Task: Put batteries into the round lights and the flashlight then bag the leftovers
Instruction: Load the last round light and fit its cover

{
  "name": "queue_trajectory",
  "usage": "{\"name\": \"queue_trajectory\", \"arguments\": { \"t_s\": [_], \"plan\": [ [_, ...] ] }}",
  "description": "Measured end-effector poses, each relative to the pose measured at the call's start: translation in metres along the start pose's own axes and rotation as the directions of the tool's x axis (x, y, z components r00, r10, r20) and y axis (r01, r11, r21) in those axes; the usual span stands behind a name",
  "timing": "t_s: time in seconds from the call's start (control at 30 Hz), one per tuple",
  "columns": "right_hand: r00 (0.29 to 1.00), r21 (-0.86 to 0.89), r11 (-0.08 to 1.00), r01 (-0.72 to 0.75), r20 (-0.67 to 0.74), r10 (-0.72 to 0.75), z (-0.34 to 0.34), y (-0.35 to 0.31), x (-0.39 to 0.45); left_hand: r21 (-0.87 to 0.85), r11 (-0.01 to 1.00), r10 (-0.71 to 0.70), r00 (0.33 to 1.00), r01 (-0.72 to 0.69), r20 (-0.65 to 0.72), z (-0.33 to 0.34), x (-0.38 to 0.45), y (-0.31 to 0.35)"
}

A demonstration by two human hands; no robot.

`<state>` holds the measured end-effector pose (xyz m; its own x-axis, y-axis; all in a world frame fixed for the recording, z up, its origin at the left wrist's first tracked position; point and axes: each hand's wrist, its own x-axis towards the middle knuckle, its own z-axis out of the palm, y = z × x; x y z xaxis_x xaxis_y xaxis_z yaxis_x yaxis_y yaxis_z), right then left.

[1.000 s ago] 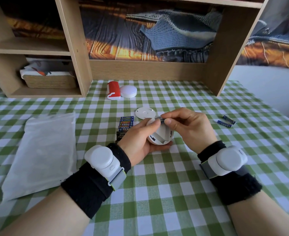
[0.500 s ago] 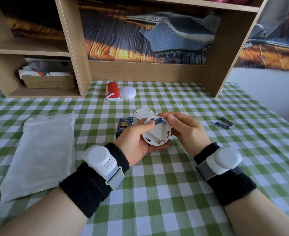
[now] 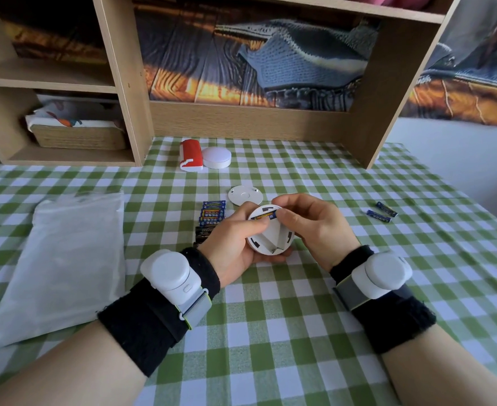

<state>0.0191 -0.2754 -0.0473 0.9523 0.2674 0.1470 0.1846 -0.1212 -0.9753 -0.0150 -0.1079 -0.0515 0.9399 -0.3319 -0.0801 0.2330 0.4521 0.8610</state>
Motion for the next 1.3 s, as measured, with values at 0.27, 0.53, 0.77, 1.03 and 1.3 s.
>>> {"name": "queue_trajectory", "arguments": {
  "t_s": [0.27,0.53,0.77,1.03,1.3],
  "plan": [
    [0.998,-0.009,0.999,-0.036,-0.061,0.035,-0.001,-0.003,-0.005,-0.038,0.999,-0.030,1.000,0.029,-0.005,0.003,0.002,0.001],
    [0.940,-0.732,0.643,-0.225,-0.337,-0.054,-0.069,-0.008,0.004,-0.145,0.988,-0.067,0.997,0.061,-0.036,-0.001,0.002,0.002],
    [0.889,-0.834,0.329,-0.443,-0.457,0.036,-0.114,0.013,0.008,-0.131,0.988,-0.092,0.995,0.087,-0.039,-0.001,0.002,0.003],
    [0.887,-0.865,0.228,-0.447,-0.462,-0.011,-0.115,0.028,0.013,-0.158,0.981,-0.120,0.992,0.111,-0.045,-0.003,0.002,0.003],
    [0.919,-0.552,0.826,-0.111,-0.375,-0.127,-0.050,-0.011,0.009,-0.252,0.961,-0.132,0.990,0.117,-0.044,0.000,0.000,0.009]
  ]
}}
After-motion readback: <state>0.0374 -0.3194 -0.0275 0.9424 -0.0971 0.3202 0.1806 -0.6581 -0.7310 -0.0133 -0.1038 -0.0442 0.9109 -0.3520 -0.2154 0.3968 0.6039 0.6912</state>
